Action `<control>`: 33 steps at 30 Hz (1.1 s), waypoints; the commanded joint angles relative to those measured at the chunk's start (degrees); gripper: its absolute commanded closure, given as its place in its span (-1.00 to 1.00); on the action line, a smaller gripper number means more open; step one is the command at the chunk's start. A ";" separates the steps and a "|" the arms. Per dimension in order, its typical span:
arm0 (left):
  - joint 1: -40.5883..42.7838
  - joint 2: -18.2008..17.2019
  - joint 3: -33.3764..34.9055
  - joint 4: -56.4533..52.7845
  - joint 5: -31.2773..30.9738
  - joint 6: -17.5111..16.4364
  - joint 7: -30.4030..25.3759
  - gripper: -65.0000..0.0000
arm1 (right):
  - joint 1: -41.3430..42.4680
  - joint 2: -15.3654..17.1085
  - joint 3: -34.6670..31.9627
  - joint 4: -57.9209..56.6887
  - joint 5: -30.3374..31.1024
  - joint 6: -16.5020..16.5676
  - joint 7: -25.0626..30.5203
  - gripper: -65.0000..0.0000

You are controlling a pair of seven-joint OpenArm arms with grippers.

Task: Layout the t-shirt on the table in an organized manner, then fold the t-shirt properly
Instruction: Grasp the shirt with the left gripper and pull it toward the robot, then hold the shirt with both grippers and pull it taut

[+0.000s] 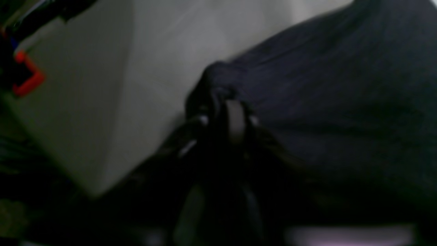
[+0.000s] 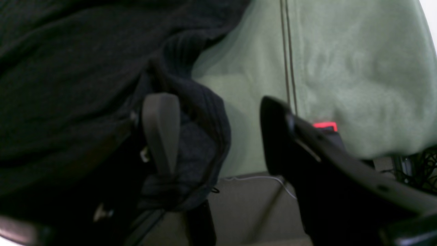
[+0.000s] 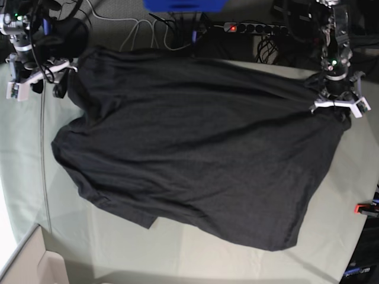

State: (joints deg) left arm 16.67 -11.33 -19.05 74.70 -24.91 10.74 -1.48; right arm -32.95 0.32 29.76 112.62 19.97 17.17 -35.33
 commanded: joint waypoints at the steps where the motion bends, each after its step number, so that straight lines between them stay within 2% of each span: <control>1: 0.26 -0.58 -0.34 1.04 0.33 0.03 -1.82 0.44 | -0.15 0.43 -0.62 0.83 0.47 0.28 1.35 -0.17; 3: 0.78 -0.49 -0.60 1.39 0.33 0.03 -1.91 0.37 | -0.15 0.52 -1.23 0.83 0.47 0.28 1.35 -0.16; 16: 1.93 -0.49 -0.34 1.66 0.33 0.03 -1.91 0.37 | -0.59 -0.27 -1.23 0.83 0.47 0.28 1.35 -0.16; 19: 1.49 0.65 -0.51 1.39 0.33 0.11 -1.82 0.36 | -0.68 -0.27 -1.23 0.83 0.47 0.28 1.35 -0.16; 29: -0.27 0.74 -0.34 -1.25 0.77 0.11 -1.82 0.38 | -0.85 -0.27 -1.23 0.83 0.39 0.28 1.35 -0.16; 31: -0.01 0.65 -0.34 -1.25 0.86 0.11 -1.82 0.46 | -0.85 -0.27 -1.14 0.83 0.39 0.28 1.35 -0.16; 32: -0.01 0.56 -0.60 -1.25 0.77 0.11 -1.82 0.60 | -0.85 -0.27 -1.14 0.83 0.39 0.28 1.35 -0.16; 33: -0.01 0.56 -0.78 -1.25 0.77 0.11 -1.82 0.82 | -0.85 -0.27 -1.14 0.83 0.39 0.28 1.35 -0.16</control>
State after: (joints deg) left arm 16.78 -9.96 -19.44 72.62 -24.58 10.87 -1.87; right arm -33.41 -0.16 28.32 112.62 19.81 17.17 -35.35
